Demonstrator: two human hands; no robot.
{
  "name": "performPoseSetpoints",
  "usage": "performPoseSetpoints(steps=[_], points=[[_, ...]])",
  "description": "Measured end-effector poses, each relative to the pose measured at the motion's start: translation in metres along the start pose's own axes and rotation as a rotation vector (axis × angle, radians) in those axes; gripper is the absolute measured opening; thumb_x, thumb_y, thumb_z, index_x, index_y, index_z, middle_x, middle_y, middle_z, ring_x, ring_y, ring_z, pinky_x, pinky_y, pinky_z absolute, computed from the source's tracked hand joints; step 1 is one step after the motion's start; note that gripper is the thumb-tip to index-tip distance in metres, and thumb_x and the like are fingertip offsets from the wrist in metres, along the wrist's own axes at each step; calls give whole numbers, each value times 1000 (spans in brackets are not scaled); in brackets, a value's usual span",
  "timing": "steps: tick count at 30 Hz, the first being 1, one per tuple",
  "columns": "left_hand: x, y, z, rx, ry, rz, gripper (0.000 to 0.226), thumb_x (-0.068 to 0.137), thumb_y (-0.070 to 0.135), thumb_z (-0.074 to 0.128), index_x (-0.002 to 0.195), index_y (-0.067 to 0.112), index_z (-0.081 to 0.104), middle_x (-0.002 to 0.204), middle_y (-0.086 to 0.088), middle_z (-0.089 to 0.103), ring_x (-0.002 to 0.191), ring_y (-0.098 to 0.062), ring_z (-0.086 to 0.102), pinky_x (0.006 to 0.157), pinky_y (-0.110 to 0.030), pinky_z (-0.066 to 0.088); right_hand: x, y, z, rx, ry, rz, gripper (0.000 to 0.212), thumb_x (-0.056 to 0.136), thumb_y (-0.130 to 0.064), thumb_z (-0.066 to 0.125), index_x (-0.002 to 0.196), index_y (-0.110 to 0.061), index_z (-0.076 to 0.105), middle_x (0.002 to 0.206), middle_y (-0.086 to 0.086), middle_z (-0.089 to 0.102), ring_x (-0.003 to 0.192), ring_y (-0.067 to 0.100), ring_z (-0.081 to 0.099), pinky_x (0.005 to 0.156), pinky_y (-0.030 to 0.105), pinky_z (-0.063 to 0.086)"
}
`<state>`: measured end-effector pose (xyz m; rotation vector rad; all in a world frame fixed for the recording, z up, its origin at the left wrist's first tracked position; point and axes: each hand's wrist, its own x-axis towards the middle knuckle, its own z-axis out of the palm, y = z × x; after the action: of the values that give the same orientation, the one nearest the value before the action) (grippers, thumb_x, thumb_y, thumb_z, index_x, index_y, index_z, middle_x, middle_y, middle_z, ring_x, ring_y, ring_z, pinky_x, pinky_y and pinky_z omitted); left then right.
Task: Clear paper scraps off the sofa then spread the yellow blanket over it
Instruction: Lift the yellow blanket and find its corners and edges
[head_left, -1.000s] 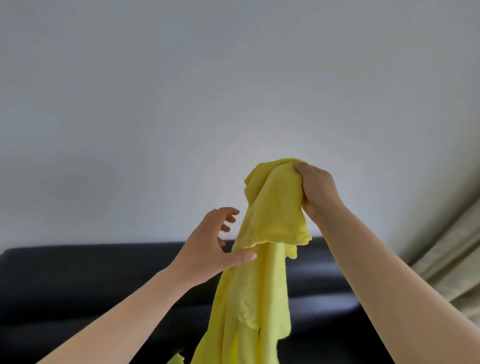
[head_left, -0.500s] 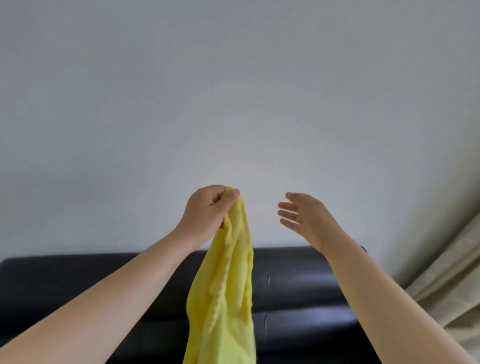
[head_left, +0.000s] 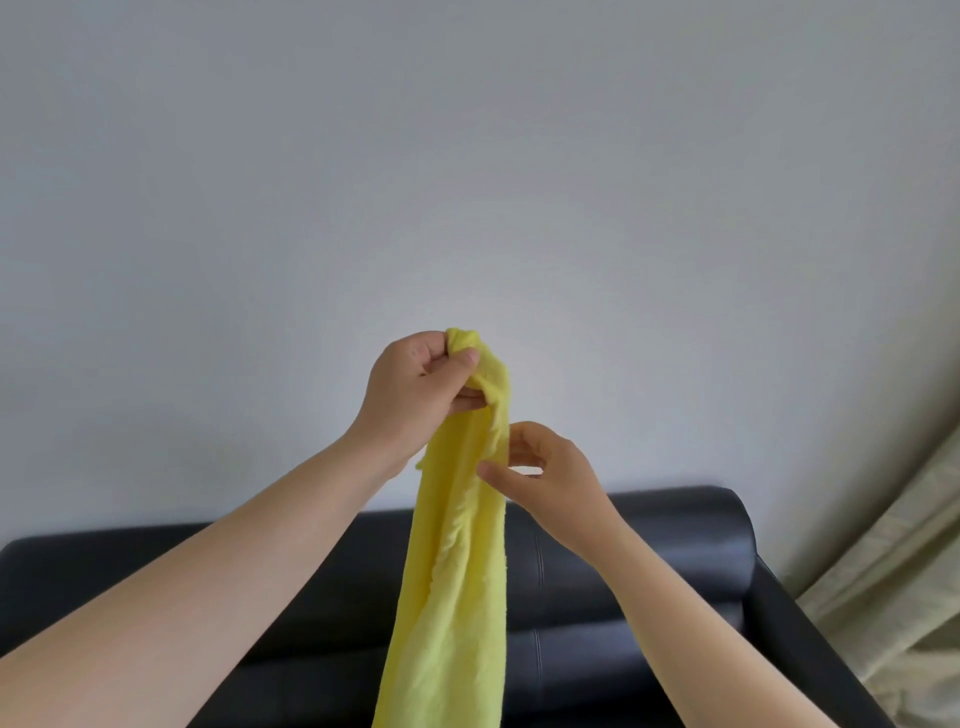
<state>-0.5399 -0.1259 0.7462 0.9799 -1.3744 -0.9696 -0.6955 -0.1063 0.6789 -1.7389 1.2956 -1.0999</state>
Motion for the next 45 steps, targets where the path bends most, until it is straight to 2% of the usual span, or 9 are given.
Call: performPoseSetpoints(steps=[3,7,13,18,23,29,34,42,45], points=[[-1,5,-3,-24,-32,7,17,94,6,54,100,-4,66,93,-19,73,87,-25,72,74,-32,59,0,-8,9,-13,34,-39,22,78,-34,74,88,-17,64,80,-7,68,74,3,63,66,23,53],[-2,9,-9,-46,-28,41,16,94,5,55,100,-4,66,93,-16,74,87,-23,73,76,-31,59,7,-14,13,-75,221,-92,18,77,-6,54,66,-11,41,55,-4,35,50,8,28,47,22,27],[4,9,-24,7,292,38,14,86,7,63,77,-4,66,72,-17,70,63,-18,72,61,-27,59,17,-18,-3,-423,391,-243,43,70,8,45,104,-18,47,88,-7,56,72,16,55,61,33,47],[15,3,-45,77,358,-53,25,84,14,62,80,-10,63,63,-11,67,62,-20,71,75,-42,61,24,-24,-24,-295,287,-257,22,78,1,56,80,-18,66,70,-10,65,63,8,56,59,27,49],[9,3,-56,408,178,52,27,87,38,64,89,12,64,89,0,69,83,-16,67,78,-30,53,21,-39,-39,326,-166,-90,17,90,-20,60,90,-11,75,82,8,71,75,18,63,67,29,51],[-2,9,-40,207,-358,67,29,94,23,57,122,22,58,117,9,69,114,-3,60,100,-28,46,25,-39,-40,398,-285,-89,40,88,-34,58,94,5,65,95,23,64,88,33,59,82,43,45],[0,-4,-33,129,-489,-72,22,88,23,61,106,15,68,94,-11,67,97,-16,65,100,-37,50,25,-43,-44,399,-266,-87,29,84,-32,62,91,-5,72,89,18,69,81,28,62,70,32,50],[27,-15,-46,486,18,185,16,91,13,60,79,23,66,71,10,61,55,2,54,59,-10,42,28,-23,-50,103,-282,21,23,87,-24,66,90,-1,70,76,5,65,71,15,56,70,30,43],[38,-25,-55,529,132,169,8,89,12,62,82,14,66,79,2,64,56,-6,63,64,-23,55,29,-21,-47,185,-244,66,26,92,-20,60,90,6,66,77,12,61,69,21,51,66,33,42]])
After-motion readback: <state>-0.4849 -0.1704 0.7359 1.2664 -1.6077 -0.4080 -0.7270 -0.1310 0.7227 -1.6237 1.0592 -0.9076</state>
